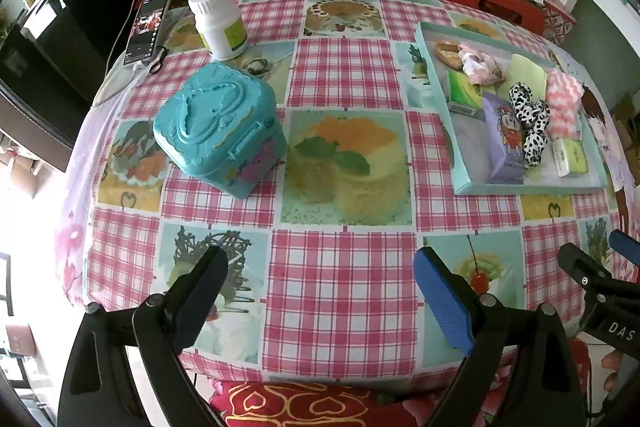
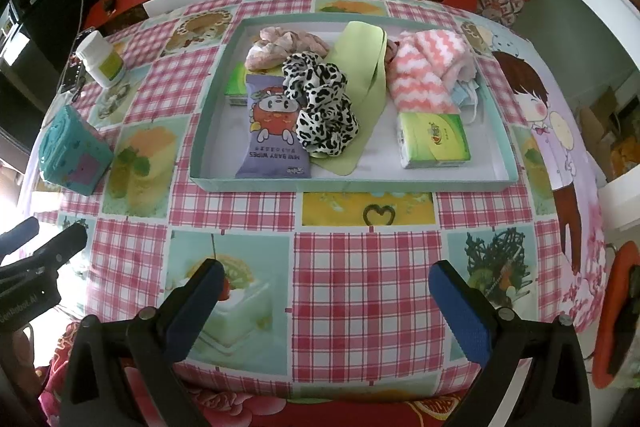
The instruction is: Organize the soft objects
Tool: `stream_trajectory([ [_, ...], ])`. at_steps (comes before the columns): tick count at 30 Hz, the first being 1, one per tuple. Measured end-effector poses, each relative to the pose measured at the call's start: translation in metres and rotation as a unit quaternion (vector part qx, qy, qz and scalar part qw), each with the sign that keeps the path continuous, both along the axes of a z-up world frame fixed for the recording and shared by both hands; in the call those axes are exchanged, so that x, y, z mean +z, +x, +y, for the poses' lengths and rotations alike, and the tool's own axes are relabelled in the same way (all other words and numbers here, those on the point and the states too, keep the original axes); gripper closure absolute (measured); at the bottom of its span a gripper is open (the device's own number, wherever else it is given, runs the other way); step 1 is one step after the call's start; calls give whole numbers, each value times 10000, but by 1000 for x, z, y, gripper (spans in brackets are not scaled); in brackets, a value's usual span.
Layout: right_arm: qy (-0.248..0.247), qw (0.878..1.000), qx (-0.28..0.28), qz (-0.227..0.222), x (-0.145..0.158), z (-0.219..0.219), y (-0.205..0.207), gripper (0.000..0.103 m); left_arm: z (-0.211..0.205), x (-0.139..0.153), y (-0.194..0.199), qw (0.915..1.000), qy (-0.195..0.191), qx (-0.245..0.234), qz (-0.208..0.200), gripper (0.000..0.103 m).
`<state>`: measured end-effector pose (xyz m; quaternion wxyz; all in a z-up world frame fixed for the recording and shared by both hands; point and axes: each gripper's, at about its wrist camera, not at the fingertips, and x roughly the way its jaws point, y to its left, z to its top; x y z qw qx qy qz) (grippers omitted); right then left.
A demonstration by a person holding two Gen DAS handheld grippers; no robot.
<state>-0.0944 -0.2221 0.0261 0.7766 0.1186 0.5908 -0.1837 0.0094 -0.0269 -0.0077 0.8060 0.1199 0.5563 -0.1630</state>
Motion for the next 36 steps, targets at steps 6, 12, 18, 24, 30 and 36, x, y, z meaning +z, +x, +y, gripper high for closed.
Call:
stream_trajectory([
  [6,6,10000,-10,27,-2,-2,0,0,0,0,1,10000,-1,25,16,9],
  [12,32,10000,-31,27,-2,-2,0,0,0,0,1,10000,1,49,4,9],
  [18,29,10000,-68,-10,-1,-2,0,0,-2,0,0,10000,26,12,-18,9],
  [24,23,9999,-95,-28,0,-3,0,0,-2,0,1,10000,21,11,4,9],
  [30,10,9999,-107,-34,1,-4,0,0,1,2,2,10000,-4,56,10,9],
  [36,-1,9999,-129,-35,3,-5,-1,0,1,3,2,10000,-27,80,27,9],
])
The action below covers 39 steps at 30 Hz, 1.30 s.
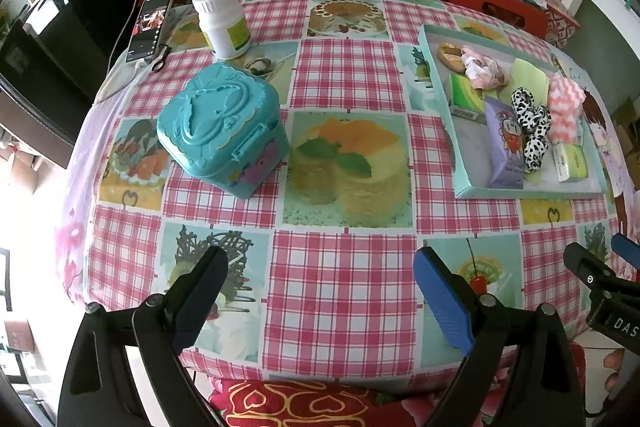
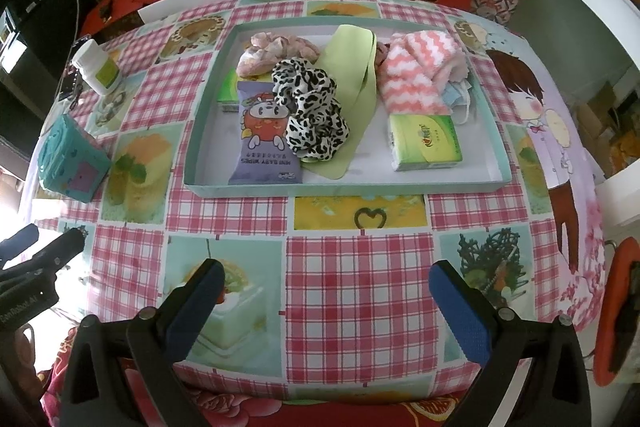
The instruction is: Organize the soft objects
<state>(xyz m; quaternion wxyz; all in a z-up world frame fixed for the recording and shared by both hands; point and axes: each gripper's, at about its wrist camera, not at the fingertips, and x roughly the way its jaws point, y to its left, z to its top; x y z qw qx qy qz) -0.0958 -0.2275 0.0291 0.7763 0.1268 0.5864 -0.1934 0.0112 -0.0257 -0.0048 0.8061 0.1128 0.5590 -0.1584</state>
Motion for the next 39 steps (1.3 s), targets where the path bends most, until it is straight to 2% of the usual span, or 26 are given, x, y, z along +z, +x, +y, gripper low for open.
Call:
stream_trajectory([
  [39,14,10000,-49,-13,5,-4,-1,0,-1,6,-3,10000,30,15,-48,9],
])
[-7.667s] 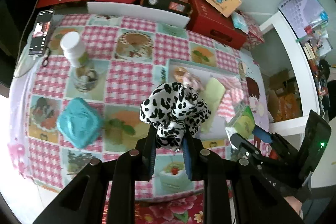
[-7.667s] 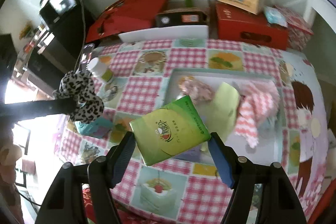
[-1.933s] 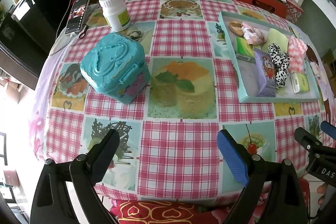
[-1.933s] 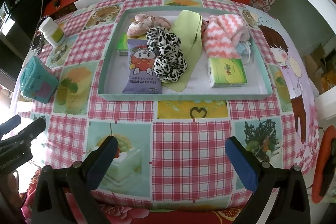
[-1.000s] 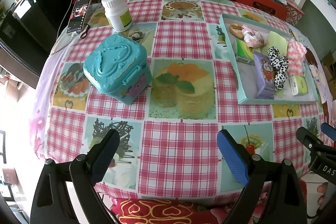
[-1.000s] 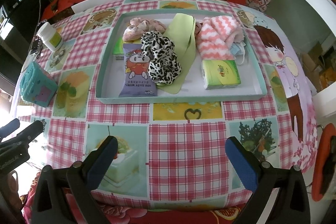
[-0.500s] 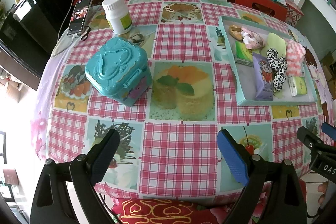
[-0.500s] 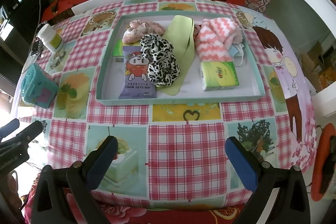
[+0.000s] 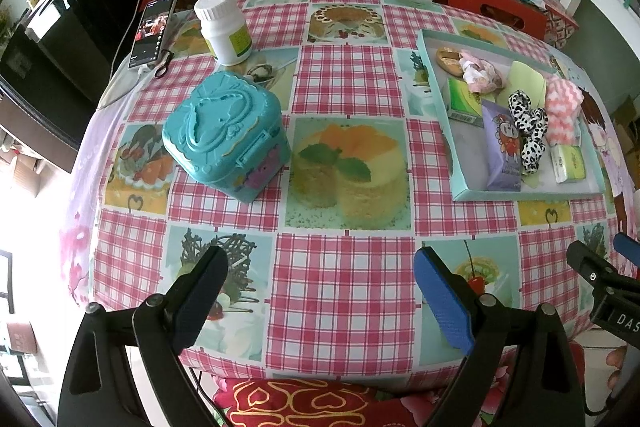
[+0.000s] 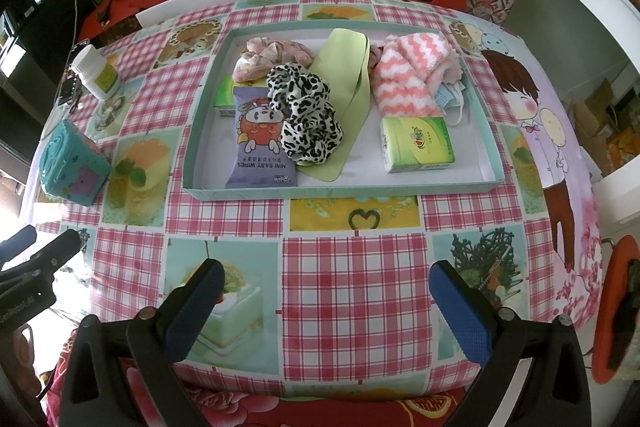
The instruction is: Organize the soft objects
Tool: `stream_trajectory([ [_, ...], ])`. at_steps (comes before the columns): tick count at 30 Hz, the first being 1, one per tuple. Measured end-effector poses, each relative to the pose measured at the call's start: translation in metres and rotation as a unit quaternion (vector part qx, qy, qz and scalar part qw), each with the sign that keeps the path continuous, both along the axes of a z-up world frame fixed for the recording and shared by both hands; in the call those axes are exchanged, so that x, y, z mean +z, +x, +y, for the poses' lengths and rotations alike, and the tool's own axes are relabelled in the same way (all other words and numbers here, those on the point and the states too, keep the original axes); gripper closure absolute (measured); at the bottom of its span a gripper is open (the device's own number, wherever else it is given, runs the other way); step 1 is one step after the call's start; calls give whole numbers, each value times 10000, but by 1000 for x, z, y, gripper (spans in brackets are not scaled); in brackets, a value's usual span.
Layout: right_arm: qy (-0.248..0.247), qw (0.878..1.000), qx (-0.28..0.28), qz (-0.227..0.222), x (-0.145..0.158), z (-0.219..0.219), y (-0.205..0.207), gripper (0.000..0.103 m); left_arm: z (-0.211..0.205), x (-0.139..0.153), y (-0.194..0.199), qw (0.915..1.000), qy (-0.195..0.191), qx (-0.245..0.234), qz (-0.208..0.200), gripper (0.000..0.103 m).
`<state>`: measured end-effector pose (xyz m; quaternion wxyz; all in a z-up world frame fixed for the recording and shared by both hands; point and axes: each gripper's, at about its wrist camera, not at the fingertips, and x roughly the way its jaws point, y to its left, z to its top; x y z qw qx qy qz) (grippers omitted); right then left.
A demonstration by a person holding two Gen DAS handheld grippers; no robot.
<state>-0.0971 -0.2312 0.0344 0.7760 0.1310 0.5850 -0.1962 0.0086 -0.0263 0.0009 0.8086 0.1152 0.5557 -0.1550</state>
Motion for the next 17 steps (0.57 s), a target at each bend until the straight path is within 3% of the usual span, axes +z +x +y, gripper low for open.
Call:
stream_trajectory([
  [17,4,10000,6,1,1,1,0,0,0,2,-1,10000,18,11,-85,9],
])
